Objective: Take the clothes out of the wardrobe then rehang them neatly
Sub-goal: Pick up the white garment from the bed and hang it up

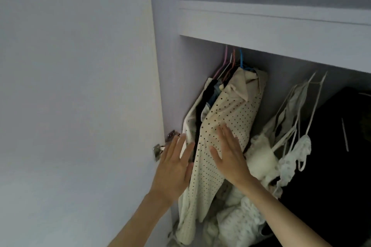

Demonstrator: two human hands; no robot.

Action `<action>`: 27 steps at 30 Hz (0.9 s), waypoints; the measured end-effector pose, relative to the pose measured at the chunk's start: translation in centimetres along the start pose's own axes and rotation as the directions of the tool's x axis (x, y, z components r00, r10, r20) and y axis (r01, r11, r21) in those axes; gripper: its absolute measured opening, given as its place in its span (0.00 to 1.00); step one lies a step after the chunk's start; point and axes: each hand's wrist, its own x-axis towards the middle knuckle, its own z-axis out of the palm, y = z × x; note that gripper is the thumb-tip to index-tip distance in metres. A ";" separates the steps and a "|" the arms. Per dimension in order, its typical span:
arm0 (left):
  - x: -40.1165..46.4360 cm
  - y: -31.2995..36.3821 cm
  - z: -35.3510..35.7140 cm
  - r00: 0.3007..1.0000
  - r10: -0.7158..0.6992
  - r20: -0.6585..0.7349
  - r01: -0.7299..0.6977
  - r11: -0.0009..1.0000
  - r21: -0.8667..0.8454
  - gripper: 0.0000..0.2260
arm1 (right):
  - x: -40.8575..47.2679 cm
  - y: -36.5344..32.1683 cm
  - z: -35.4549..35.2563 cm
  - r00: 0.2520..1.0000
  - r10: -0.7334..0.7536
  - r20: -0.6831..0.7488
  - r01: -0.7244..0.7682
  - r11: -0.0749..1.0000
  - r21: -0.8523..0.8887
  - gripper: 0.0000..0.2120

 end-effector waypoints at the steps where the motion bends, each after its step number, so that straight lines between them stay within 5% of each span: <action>1: -1.8 0.1 0.2 0.999 -0.024 0.030 0.024 1.000 0.011 0.21 | -1.5 -0.4 0.9 0.999 -0.003 0.044 0.004 0.999 -0.032 0.34; 7: -15.2 -1.0 -2.2 0.956 -0.251 0.154 0.225 0.960 0.169 0.22 | -9.4 -5.6 4.9 0.938 -0.039 0.344 0.052 0.998 -0.027 0.29; 15: -33.1 -2.2 -11.9 0.747 -0.664 -0.027 0.648 0.719 0.251 0.26 | -17.4 -20.1 9.8 0.722 -0.465 0.513 0.435 0.881 0.187 0.28; 21: -46.9 1.3 -16.7 0.347 -0.908 -0.234 0.928 0.296 0.226 0.22 | -24.1 -29.7 12.5 0.434 -0.770 0.467 0.633 0.630 0.451 0.28; 27: -56.6 7.5 -19.9 -0.113 -0.888 -0.446 0.969 -0.198 0.150 0.23 | -29.8 -37.9 15.1 0.120 -0.877 0.466 0.590 0.440 0.677 0.27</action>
